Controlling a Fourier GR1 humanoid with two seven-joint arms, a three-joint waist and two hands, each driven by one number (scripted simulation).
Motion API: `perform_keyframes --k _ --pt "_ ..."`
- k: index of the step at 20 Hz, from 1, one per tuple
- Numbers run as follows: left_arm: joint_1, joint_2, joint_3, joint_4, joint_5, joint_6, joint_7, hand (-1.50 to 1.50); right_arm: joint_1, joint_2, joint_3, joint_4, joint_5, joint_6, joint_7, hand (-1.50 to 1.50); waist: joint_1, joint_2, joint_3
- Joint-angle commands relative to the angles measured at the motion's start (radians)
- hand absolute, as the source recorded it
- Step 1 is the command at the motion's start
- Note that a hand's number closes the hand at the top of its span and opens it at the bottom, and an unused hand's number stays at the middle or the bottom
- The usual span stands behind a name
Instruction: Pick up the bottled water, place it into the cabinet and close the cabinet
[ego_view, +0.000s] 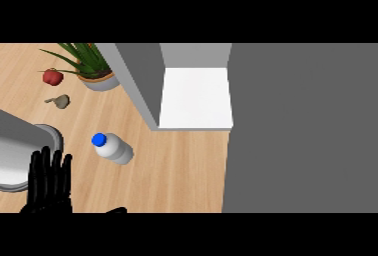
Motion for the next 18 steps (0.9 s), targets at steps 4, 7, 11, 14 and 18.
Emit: perform_keyframes --k 4,7,11,14,18 --pt "-0.044 0.046 0.157 0.186 0.096 -0.126 -0.097 -1.50 -0.003 -0.007 0.004 -0.017 -0.006 -0.009 0.012 -1.50 0.000 0.001 0.000" --pt "-0.122 0.008 0.121 0.251 0.022 -0.068 -0.073 -1.50 0.025 -0.020 -0.020 0.017 -0.034 0.030 -0.044 -1.50 -0.004 0.001 0.000" --pt "-0.123 0.027 0.200 0.369 0.106 -0.176 -0.137 -1.50 0.116 0.002 0.073 -0.029 0.055 0.024 -0.080 -1.50 -0.008 0.000 0.000" --pt "-0.177 0.044 0.254 0.505 0.127 -0.233 -0.185 -1.50 -0.039 -0.014 -0.021 0.087 -0.011 0.005 -0.053 -1.50 0.000 0.002 0.000" --pt "-0.292 0.041 0.320 0.654 0.165 -0.248 -0.177 -1.50 0.021 -0.057 -0.068 0.024 -0.064 0.048 -0.052 -1.50 -0.007 0.002 0.000"
